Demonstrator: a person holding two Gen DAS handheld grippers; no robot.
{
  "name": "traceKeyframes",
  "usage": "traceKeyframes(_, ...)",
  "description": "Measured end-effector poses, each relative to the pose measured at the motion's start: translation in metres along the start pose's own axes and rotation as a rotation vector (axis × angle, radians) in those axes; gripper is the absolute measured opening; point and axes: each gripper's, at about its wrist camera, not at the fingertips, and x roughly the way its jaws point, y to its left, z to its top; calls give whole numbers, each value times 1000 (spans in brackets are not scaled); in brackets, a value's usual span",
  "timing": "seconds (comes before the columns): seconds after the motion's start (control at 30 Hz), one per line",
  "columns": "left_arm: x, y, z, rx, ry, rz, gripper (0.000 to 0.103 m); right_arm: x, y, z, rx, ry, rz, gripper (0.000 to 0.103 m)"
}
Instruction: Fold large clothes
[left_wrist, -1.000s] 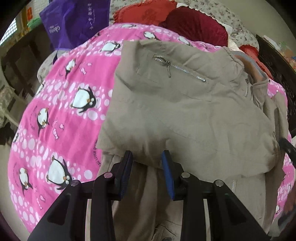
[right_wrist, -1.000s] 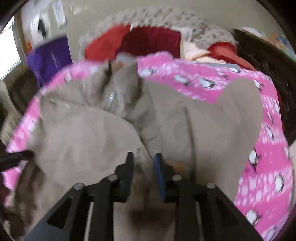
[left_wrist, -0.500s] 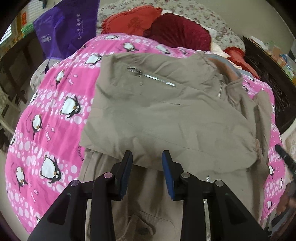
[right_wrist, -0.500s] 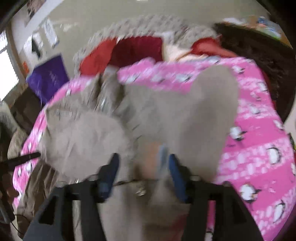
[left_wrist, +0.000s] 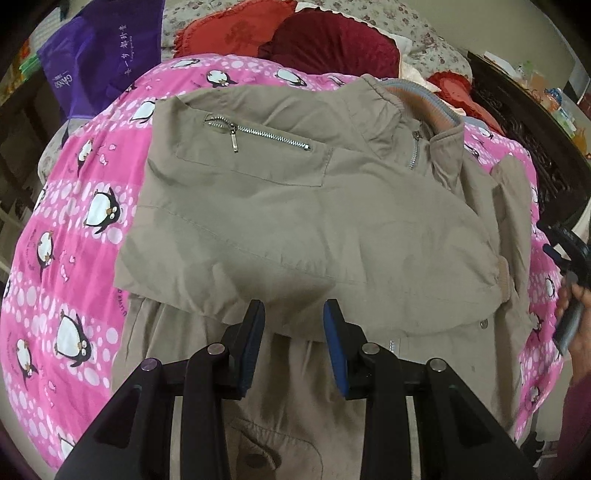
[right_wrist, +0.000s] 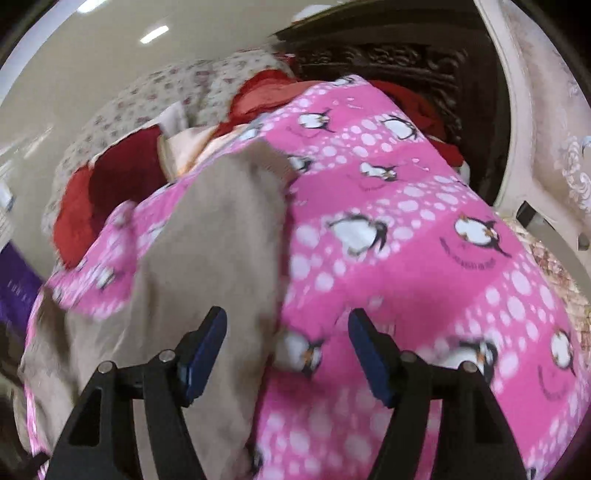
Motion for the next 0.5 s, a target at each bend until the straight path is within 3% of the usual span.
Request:
traceKeyframes(0.27, 10, 7, 5, -28, 31, 13, 20, 55, 14, 36, 42, -4, 58, 68)
traceKeyframes(0.33, 12, 8, 5, -29, 37, 16, 20, 65, 19, 41, 48, 16, 80, 41)
traceKeyframes(0.37, 13, 8, 5, -29, 41, 19, 20, 68, 21, 42, 47, 30, 82, 17)
traceKeyframes(0.4, 13, 9, 5, -31, 42, 17, 20, 69, 23, 43, 41, 44, 78, 6)
traceKeyframes(0.5, 10, 13, 6, -47, 31, -8, 20, 44, 20, 46, 36, 5, 89, 4)
